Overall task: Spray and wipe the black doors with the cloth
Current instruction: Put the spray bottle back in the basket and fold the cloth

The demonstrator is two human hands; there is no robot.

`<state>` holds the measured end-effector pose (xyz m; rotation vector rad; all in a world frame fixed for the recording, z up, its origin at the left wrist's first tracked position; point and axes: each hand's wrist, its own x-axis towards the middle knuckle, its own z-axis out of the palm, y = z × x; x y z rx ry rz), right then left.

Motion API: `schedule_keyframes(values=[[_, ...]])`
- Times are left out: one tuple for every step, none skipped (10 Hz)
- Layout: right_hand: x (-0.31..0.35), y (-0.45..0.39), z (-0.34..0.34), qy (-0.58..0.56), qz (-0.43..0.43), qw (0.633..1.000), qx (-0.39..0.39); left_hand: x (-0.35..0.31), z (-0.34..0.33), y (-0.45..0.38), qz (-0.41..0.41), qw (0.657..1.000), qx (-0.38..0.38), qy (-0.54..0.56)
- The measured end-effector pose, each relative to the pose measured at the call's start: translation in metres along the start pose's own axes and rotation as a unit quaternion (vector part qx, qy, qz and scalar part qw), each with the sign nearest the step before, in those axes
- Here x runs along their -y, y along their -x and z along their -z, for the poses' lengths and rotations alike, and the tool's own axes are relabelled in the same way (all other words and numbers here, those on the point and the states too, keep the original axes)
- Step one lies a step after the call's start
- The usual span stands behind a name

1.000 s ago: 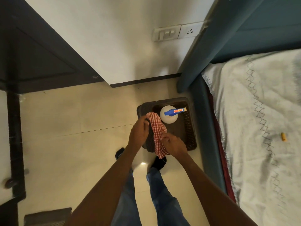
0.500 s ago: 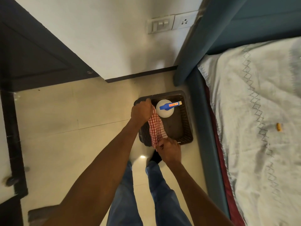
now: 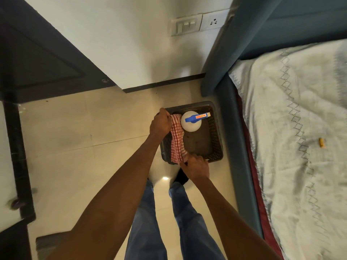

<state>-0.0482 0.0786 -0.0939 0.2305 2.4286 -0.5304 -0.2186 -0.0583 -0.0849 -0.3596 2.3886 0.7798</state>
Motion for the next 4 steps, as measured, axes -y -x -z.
schedule_keyframes(values=[[-0.002,0.002,0.001,-0.009,0.004,1.000,0.000,0.001,0.001,0.008,0.023,1.000,-0.001,0.013],[0.000,0.007,0.003,0.000,0.004,1.000,-0.007,0.005,-0.004,0.023,0.044,0.998,0.048,-0.024],[0.000,0.004,0.002,0.017,0.008,1.000,-0.002,0.006,-0.008,0.033,0.026,0.997,0.078,-0.008],[-0.004,0.002,0.002,0.021,0.009,1.000,0.001,0.014,-0.006,0.043,0.011,0.995,0.092,0.025]])
